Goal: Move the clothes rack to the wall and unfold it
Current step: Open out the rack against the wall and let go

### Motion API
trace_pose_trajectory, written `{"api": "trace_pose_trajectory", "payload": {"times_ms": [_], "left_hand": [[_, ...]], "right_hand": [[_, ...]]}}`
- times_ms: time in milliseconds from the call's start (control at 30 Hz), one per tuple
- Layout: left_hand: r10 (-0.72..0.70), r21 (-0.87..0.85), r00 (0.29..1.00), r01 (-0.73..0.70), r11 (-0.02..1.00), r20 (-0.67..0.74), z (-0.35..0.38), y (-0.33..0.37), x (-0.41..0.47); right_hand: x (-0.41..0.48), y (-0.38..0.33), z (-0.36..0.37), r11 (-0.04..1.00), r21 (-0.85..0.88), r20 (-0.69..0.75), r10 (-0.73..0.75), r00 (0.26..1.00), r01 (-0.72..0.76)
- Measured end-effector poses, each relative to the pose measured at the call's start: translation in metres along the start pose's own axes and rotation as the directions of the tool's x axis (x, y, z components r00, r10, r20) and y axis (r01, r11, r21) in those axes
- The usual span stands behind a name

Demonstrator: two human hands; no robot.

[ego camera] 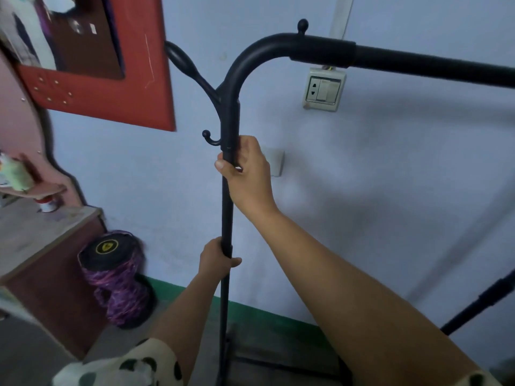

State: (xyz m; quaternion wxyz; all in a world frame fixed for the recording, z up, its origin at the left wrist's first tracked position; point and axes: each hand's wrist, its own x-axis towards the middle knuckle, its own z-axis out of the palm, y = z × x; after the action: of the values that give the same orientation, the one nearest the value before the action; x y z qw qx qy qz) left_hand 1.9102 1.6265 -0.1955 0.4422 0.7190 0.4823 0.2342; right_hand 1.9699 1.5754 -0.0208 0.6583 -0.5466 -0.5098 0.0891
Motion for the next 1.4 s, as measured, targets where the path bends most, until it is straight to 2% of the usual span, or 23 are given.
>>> {"api": "trace_pose_trajectory", "payload": {"times_ms": [533,833,1033,1267,1400], "left_hand": [[0.010,0.044,0.993,-0.015,0.999,0.115,-0.027,-0.019,0.093],[0.046,0.060,0.987,-0.055,0.997,0.153,-0.027,-0.017,0.114],[0.032,0.091,0.980,-0.050,0.995,0.196,-0.032,-0.019,0.117],[0.019,0.167,0.986,-0.048,0.985,0.168,-0.040,-0.020,0.119],[0.007,0.192,0.992,-0.031,0.981,0.123,-0.036,-0.018,0.115]], "right_hand": [[0.059,0.052,0.057,0.995,-0.070,-0.055,0.068,0.996,-0.072],[0.074,0.061,0.059,0.993,-0.099,-0.086,0.063,0.994,-0.071],[0.071,0.064,0.064,0.992,-0.098,-0.057,0.077,0.995,-0.082],[0.066,0.068,0.051,0.978,-0.181,0.032,0.111,0.993,-0.104],[0.052,0.080,0.014,0.944,-0.267,-0.023,0.193,0.981,-0.192]]}}
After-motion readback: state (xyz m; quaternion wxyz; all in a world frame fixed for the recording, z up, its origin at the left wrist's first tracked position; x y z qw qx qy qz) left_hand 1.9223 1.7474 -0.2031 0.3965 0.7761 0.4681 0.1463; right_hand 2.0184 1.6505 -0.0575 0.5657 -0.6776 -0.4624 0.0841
